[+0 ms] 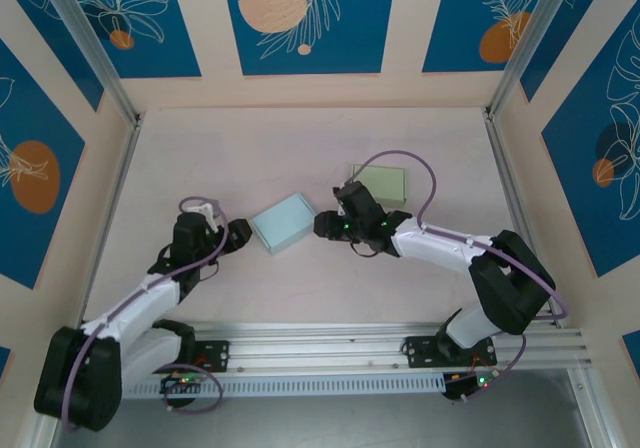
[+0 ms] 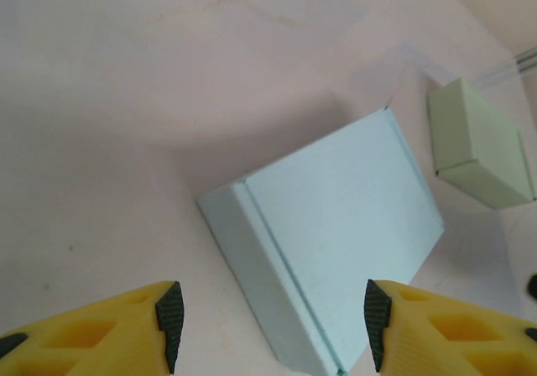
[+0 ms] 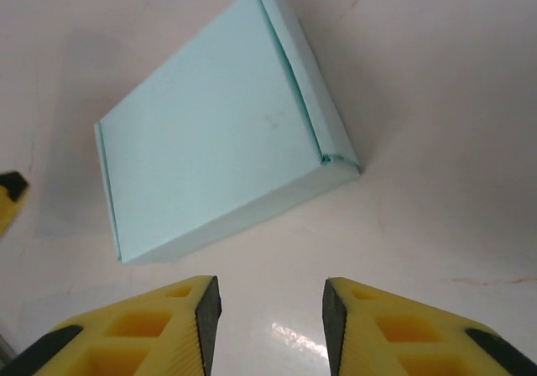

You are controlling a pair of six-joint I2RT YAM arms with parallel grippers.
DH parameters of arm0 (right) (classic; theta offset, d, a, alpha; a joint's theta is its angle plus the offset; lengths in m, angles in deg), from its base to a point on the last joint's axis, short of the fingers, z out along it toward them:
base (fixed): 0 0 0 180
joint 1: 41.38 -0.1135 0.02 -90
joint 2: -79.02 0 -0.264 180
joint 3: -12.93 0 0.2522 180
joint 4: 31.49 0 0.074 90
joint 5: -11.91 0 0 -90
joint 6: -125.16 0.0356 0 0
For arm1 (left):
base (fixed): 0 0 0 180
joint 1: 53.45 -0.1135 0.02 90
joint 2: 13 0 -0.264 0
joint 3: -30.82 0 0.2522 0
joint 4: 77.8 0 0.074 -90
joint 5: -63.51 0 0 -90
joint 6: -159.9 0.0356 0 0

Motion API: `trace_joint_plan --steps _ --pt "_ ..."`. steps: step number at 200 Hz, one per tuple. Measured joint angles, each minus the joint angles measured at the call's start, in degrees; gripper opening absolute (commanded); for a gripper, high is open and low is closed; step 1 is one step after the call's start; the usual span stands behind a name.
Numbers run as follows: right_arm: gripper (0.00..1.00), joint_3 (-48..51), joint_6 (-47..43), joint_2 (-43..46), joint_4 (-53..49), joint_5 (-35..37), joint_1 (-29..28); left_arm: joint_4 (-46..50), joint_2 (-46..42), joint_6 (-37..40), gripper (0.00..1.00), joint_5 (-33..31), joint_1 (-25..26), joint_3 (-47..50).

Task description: Fold the paper box

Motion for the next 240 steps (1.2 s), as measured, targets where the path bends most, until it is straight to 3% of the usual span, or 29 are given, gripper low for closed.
trace_joint_plan --steps 69,132,160,167,173,176,200,240 --pt "0.48 -3.7 -2.7 -2.9 -2.9 2.4 3.1 -10.3 21.9 -3.7 0.59 5.5 3.6 -7.1" --pt "0.55 -4.1 -6.1 -1.6 -4.2 4.1 6.9 -17.9 34.7 -4.9 0.59 6.0 3.6 -17.6" --pt "0.70 -3.1 -8.4 4.2 -5.3 6.7 8.7 -17.3 33.6 -4.2 0.68 4.5 3.6 -18.2" --pt "0.79 -2.4 -8.9 6.5 -5.5 7.5 9.1 -16.3 32.5 -3.4 0.71 3.6 3.5 -18.2" --pt "0.96 -1.7 -9.9 8.3 -5.6 8.2 9.5 -15.2 31.2 -2.9 0.74 2.6 3.4 -18.2" --pt "1.00 -1.2 -10.1 9.7 -5.7 8.7 9.8 -14.8 30.5 -2.3 0.76 2.1 3.4 -18.1" --pt "1.00 2.4 -12.2 18.7 -6.8 12.3 12.0 -9.6 20.4 3.1 0.99 -5.1 3.0 -17.0" --pt "1.00 10.6 -16.0 31.0 -7.0 21.0 17.4 -5.7 2.1 15.3 1.00 -19.6 2.5 -10.2"
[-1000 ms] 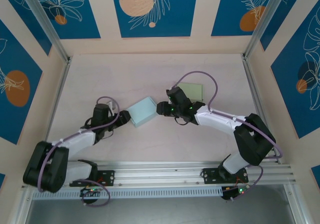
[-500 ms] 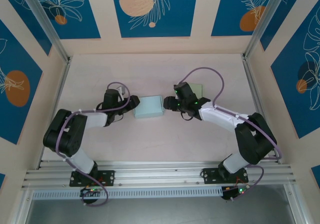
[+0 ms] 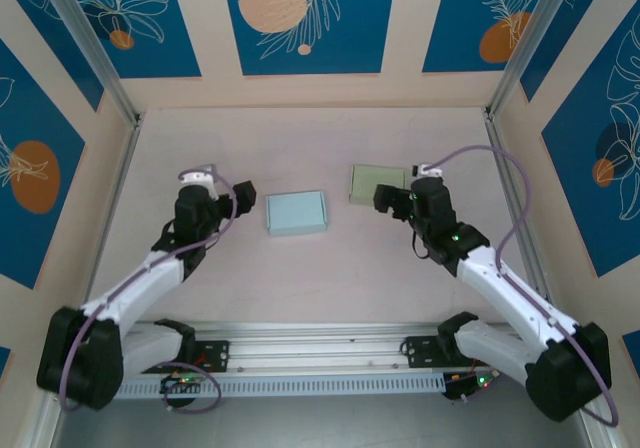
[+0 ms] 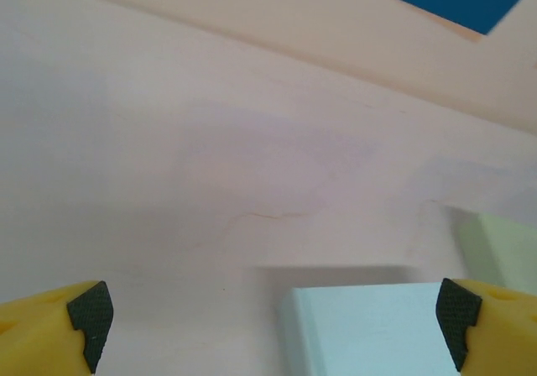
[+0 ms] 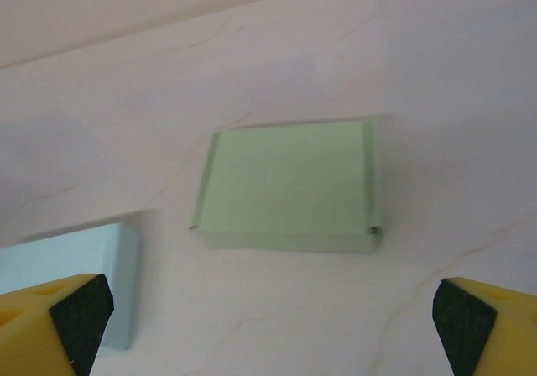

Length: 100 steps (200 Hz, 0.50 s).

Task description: Fold the paper box

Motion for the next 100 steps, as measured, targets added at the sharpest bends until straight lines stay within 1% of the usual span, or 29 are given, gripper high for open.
trace_joint_plan --steps 13,23,52,74,100 --pt "1.00 4.6 -3.0 3.1 2.7 1.8 2.0 0.4 -3.7 4.3 1.00 -3.9 -0.3 3.5" --pt "0.99 8.6 -5.9 4.8 6.1 2.4 3.5 0.5 -5.4 7.4 1.00 -5.5 -0.9 5.7" --pt "1.00 19.0 -14.1 5.7 17.4 1.5 7.4 -0.3 -8.1 16.7 1.00 -9.4 -1.6 9.7" --pt "1.00 22.4 -17.3 4.5 22.9 -1.1 11.0 -6.0 -6.9 22.4 1.00 -10.8 -3.2 12.8" --pt "1.00 22.6 -18.6 0.7 30.1 -4.6 15.8 -13.9 -0.5 25.0 1.00 -9.6 -6.4 16.7"
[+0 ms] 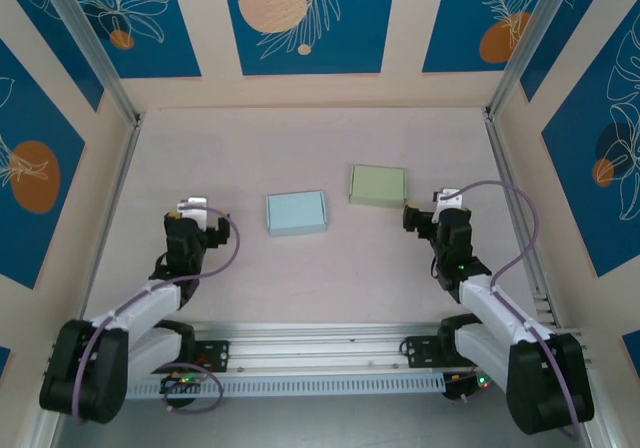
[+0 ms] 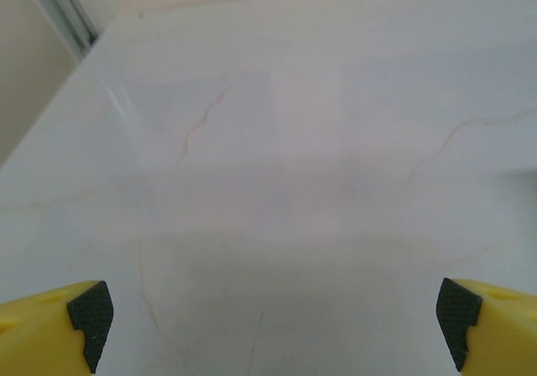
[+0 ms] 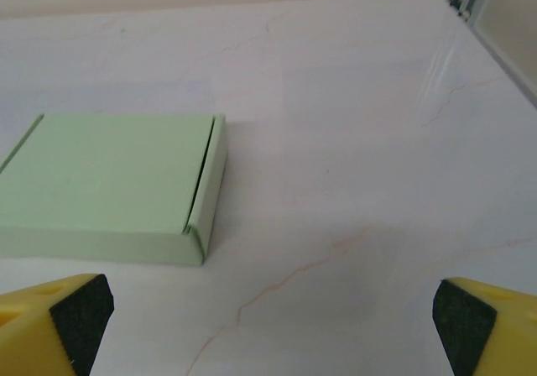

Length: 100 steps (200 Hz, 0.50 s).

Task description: Fold the paper box

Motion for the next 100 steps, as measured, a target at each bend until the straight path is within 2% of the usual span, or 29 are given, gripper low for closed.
trace_joint_plan --steps 29,100 --pt "1.00 0.5 -0.8 -6.4 8.5 -4.4 3.1 -6.8 7.1 1.7 1.00 3.1 -0.9 0.3" --pt "1.00 -0.1 -3.7 -22.3 22.9 -13.1 3.9 -21.8 21.6 4.7 1.00 10.1 -2.3 -1.9"
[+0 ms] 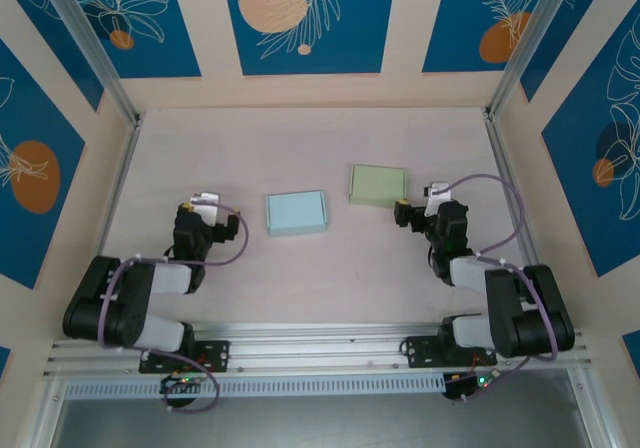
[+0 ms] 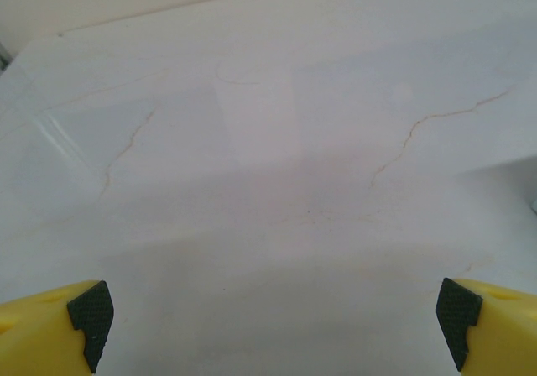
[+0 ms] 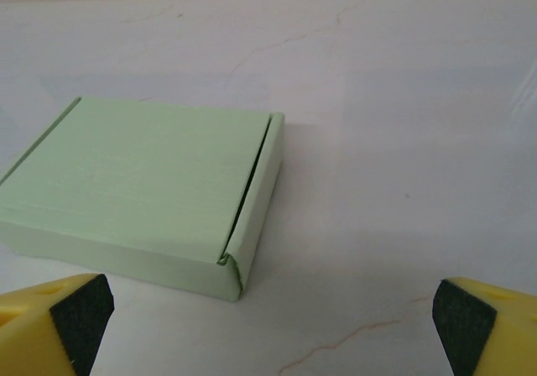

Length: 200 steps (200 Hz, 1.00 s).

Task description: Fold the paper box

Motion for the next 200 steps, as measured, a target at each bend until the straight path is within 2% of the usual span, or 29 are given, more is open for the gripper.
trace_joint_plan --steps 41,57,78,115,200 --pt "1.00 -1.9 -1.9 -6.4 4.0 -5.2 0.9 -2.1 5.0 0.9 1.00 4.5 -1.6 -2.2" --pt "0.99 -2.3 -1.9 -9.0 6.8 -6.8 1.9 -0.6 5.1 0.7 1.00 5.9 -2.7 -4.1" --pt "1.00 -3.7 -1.6 -10.5 5.8 -8.9 3.5 1.4 5.4 -0.8 1.00 7.0 -5.0 -7.1" --pt "1.00 -7.0 0.2 -10.7 4.5 -8.7 5.4 2.6 5.4 -1.9 1.00 7.3 -6.0 -7.9" --pt "0.99 -7.0 0.8 -10.7 3.5 -8.7 5.3 3.1 5.4 -2.1 1.00 7.6 -6.0 -7.9"
